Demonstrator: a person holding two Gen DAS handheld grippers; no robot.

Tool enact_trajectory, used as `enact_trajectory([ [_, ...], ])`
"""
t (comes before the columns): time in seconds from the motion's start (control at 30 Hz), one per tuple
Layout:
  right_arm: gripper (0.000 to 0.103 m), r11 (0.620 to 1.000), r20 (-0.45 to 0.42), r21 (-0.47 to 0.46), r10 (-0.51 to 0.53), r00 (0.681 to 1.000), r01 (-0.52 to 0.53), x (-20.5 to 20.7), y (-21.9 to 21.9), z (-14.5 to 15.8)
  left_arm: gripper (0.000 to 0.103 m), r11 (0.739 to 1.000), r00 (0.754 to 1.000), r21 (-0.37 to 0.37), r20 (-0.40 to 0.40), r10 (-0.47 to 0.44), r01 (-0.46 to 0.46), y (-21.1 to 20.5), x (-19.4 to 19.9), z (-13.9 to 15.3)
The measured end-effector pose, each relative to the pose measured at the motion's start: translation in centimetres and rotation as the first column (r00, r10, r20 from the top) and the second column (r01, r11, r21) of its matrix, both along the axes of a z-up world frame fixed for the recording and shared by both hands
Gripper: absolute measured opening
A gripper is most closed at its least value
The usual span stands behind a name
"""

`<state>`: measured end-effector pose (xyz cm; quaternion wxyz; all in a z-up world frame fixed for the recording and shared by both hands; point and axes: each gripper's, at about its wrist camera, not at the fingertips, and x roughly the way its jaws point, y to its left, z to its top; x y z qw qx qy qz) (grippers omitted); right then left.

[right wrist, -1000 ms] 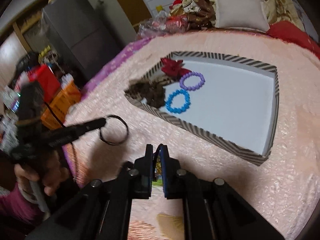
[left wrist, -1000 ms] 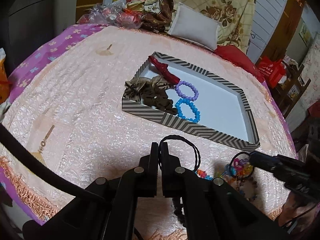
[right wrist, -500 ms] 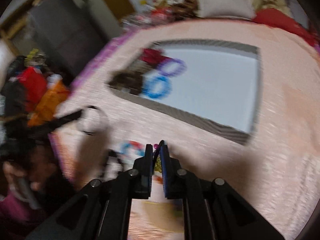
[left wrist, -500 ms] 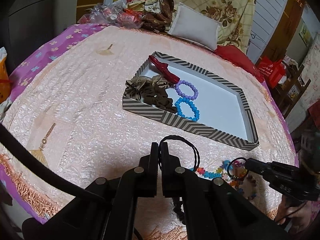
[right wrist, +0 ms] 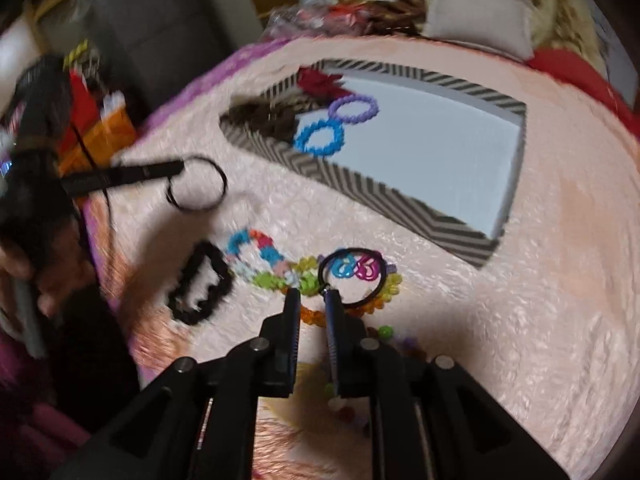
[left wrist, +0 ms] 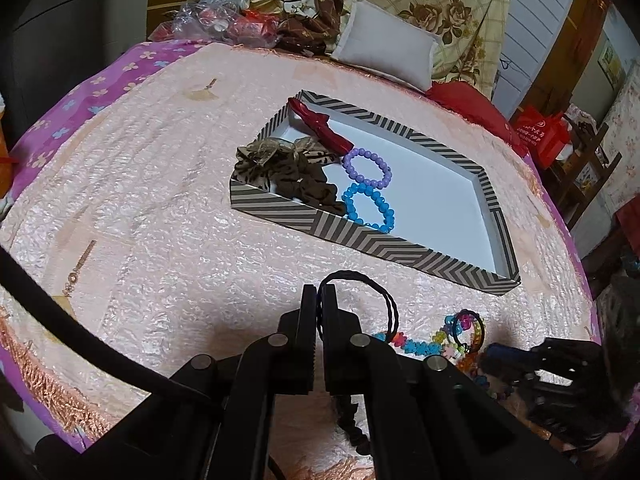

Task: Organize jewelry
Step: 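Carry the black hair tie with the left tool while the right carries the ring to the tray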

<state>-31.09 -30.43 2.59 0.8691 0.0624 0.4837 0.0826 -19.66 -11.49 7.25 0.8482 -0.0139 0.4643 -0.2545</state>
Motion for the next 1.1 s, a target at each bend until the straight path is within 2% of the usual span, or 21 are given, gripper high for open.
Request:
enact_trajectory([
  [0.17,0.013,0.988,-0.017,-0.123,0.089,0.996,-0.091,1.1,1.2,-1.1,0.0,1.0,1.0,-0.004,-0.006,0.011,-0.011,0.3,0.3,-0.1],
  [0.23,0.016,0.982,-0.022,-0.153,0.106,0.994,-0.108,1.6,1.4,-1.2,0.0,1.0,1.0,-0.003,-0.009,0.009,-0.009,0.2,0.5,-0.2],
  [0.3,0.032,0.971,-0.041,-0.205,0.116,0.992,-0.122,2.0,1.6,-1.4,0.0,1.0,1.0,-0.003,-0.009,0.007,-0.007,0.1,0.5,-0.2],
  [0.47,0.034,0.965,-0.067,-0.213,0.144,0.987,-0.155,2.4,1.6,-1.6,0.0,1.0,1.0,-0.005,-0.009,0.001,-0.001,-0.1,0.4,-0.2],
  [0.53,0.033,0.967,-0.064,-0.2,0.148,0.987,-0.158,2.4,1.5,-1.7,0.0,1.0,1.0,-0.008,-0.01,-0.001,0.001,-0.1,0.4,-0.1],
  [0.57,0.026,0.967,-0.063,-0.196,0.156,0.986,-0.165,2.4,1.5,-1.7,0.0,1.0,1.0,-0.009,-0.01,-0.001,0.001,-0.1,0.4,0.0],
  [0.6,0.014,0.966,-0.064,-0.198,0.156,0.986,-0.166,2.3,1.5,-1.8,0.0,1.0,1.0,-0.009,-0.009,0.0,0.0,-0.1,0.4,0.0],
  [0.63,0.01,0.967,-0.064,-0.198,0.151,0.986,-0.161,2.4,1.4,-1.7,0.0,1.0,1.0,-0.011,-0.008,0.0,0.0,0.0,0.3,0.1],
  [0.73,0.009,0.975,-0.061,-0.166,0.138,0.989,-0.146,1.9,1.0,-1.3,0.0,1.0,1.0,-0.014,-0.005,0.004,-0.004,0.2,0.3,0.3],
  [0.8,0.009,0.976,-0.024,-0.173,0.126,0.992,-0.129,1.1,0.8,-0.5,0.0,1.0,1.0,-0.016,-0.007,0.007,-0.007,0.3,0.3,0.3],
  [1.1,0.009,0.996,0.129,-0.084,0.037,0.991,-0.026,-0.3,-0.9,4.6,0.0,0.999,1.0,-0.033,0.009,-0.019,0.019,-0.7,0.1,1.5],
])
